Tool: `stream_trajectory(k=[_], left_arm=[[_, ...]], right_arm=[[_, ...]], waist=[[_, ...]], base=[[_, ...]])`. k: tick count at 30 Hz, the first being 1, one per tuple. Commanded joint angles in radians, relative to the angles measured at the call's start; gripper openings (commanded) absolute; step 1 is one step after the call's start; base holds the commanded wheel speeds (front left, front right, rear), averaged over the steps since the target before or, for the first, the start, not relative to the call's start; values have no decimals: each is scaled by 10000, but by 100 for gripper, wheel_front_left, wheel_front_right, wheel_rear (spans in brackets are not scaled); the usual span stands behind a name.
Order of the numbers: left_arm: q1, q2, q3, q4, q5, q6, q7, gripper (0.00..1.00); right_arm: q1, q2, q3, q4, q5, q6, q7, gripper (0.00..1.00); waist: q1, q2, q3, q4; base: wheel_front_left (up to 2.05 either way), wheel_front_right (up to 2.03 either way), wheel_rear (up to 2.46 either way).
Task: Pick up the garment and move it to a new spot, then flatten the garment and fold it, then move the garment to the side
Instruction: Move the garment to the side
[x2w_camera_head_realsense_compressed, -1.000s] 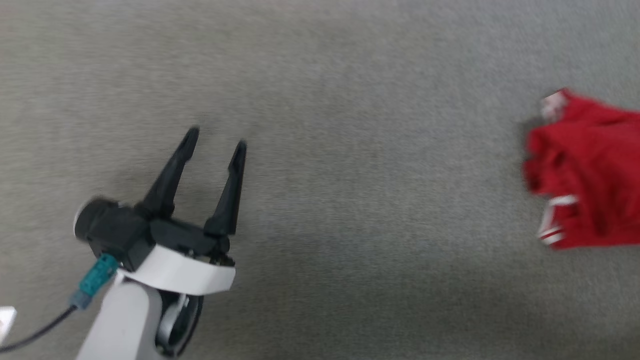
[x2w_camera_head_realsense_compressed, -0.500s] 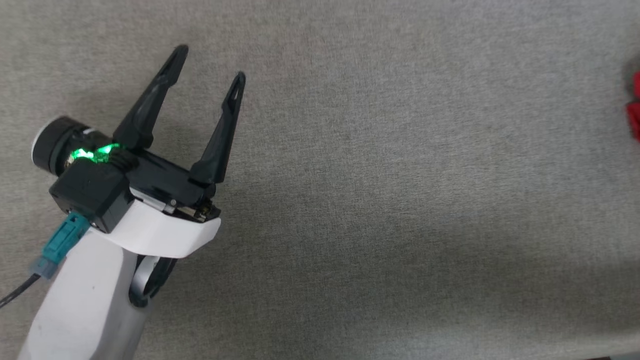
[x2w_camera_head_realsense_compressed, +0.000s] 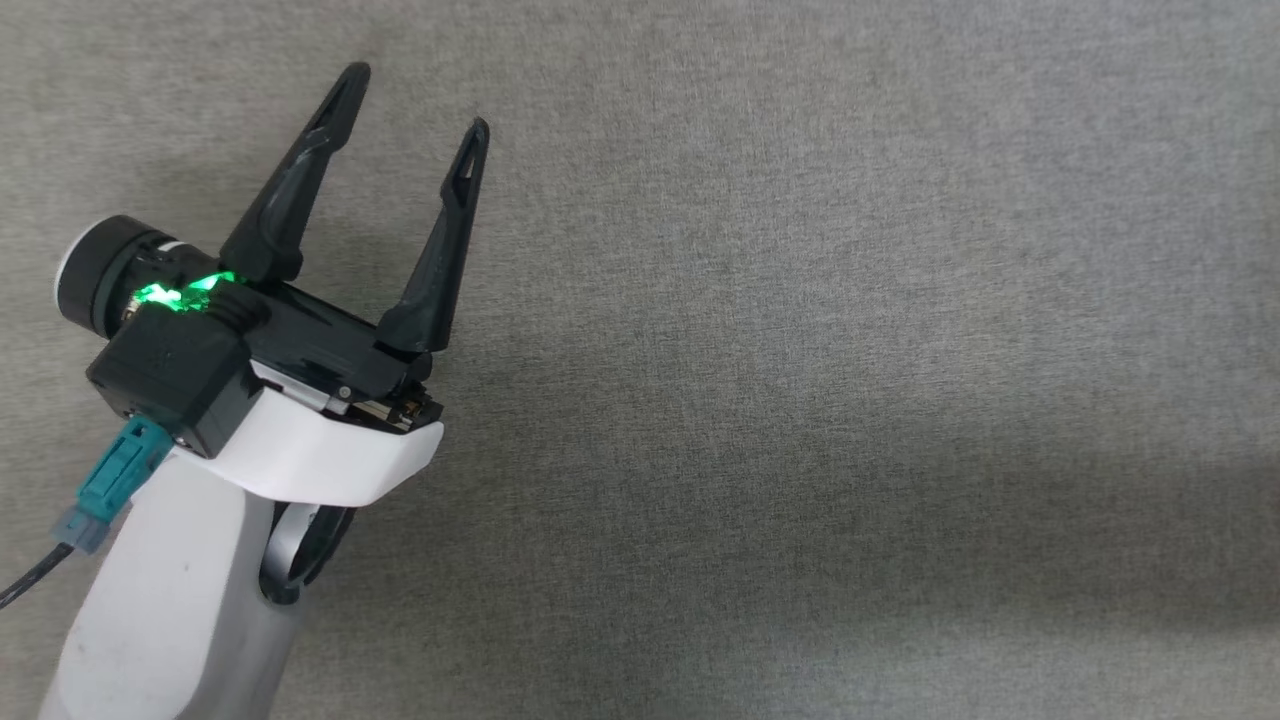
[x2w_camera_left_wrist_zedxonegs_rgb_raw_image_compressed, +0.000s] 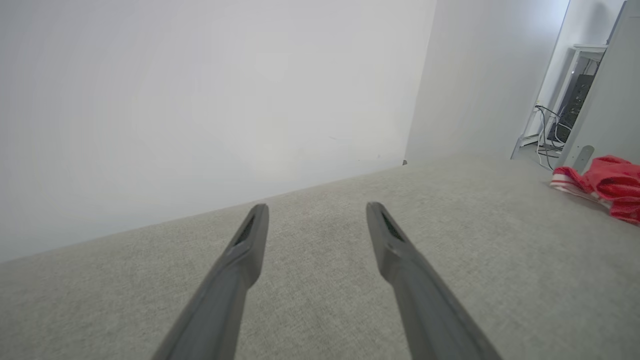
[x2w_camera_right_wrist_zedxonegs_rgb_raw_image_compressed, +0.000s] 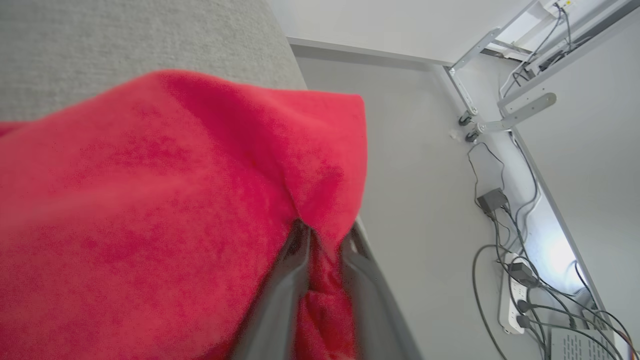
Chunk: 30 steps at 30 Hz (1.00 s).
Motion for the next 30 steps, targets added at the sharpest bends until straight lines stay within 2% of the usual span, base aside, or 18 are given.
stream_trajectory(k=[1,7,11,16,19,27,30], left_arm=[[72,-31,55,38,30,-15,-50,100],[532,-411,221,296,-56,-16,-50,100],[1166,-722,446,632,-46,-16,-50,100],[2261,-1203,998,1070,1,-16,-50,100],[3100,-1432,1313,1445,2,-16,-50,100],[4224,-1545,1597,2170,48,-16,-50,100],[4667,-1565,1775,2353,77,-16,-50,100]], right_arm=[[-136,19,57,197,-61,-4,-153,100],[-152,-172,521,944,-204,-6,-724,100],[187,51,1161,1014,44,-4,-1183,100],[875,630,2220,622,995,-6,-1944,100],[1790,1108,3251,107,1571,-4,-2519,100],[3409,2038,4509,-675,2029,-4,-3530,100],[3979,2499,4590,-953,2211,-6,-3814,100]], waist=[[0,0,-195,62],[0,0,-1171,231],[0,0,-2051,382],[0,0,-3175,607],[0,0,-3966,846],[0,0,-5172,1283],[0,0,-5643,1436]], base=[[0,0,0],[0,0,0],[0,0,0],[0,0,0],[0,0,0],[0,0,0],[0,0,0]])
